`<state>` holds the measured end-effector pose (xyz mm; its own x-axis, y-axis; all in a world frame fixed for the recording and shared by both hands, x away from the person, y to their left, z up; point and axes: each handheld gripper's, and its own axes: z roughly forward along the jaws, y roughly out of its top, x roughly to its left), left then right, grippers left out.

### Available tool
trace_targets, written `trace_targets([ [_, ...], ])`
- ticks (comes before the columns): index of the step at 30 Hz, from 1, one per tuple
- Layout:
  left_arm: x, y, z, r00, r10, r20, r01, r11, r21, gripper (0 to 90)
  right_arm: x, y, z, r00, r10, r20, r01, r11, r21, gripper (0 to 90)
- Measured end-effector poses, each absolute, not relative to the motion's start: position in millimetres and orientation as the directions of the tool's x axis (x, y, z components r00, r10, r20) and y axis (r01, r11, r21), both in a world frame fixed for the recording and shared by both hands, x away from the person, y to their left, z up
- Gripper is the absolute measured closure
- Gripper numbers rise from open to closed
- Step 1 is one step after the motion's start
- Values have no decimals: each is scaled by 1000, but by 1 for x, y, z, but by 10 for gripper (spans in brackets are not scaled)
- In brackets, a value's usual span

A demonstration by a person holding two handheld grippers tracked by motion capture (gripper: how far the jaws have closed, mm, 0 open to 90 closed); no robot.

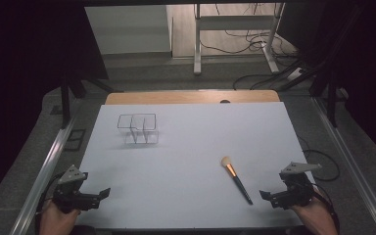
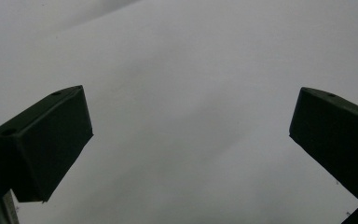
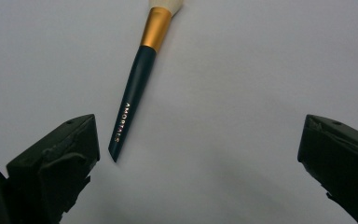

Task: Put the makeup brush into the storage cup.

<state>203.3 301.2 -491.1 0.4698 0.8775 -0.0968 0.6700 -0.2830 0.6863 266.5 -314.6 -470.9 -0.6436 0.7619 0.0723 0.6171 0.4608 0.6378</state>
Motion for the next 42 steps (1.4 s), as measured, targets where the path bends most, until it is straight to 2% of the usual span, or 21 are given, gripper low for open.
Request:
trace_targets([
  [7,203,303,-489,461,880,-115,666,-257,701,0,265,-313,-471,-641,766,48,607,467,644,0],
  [12,202,304,-488,460,882,-104,658,-260,707,0,266,-315,-470,-626,777,64,616,442,652,0],
  [42,210,299,-489,459,885,-75,670,-290,684,1,267,-308,-473,-625,779,50,630,465,623,0],
])
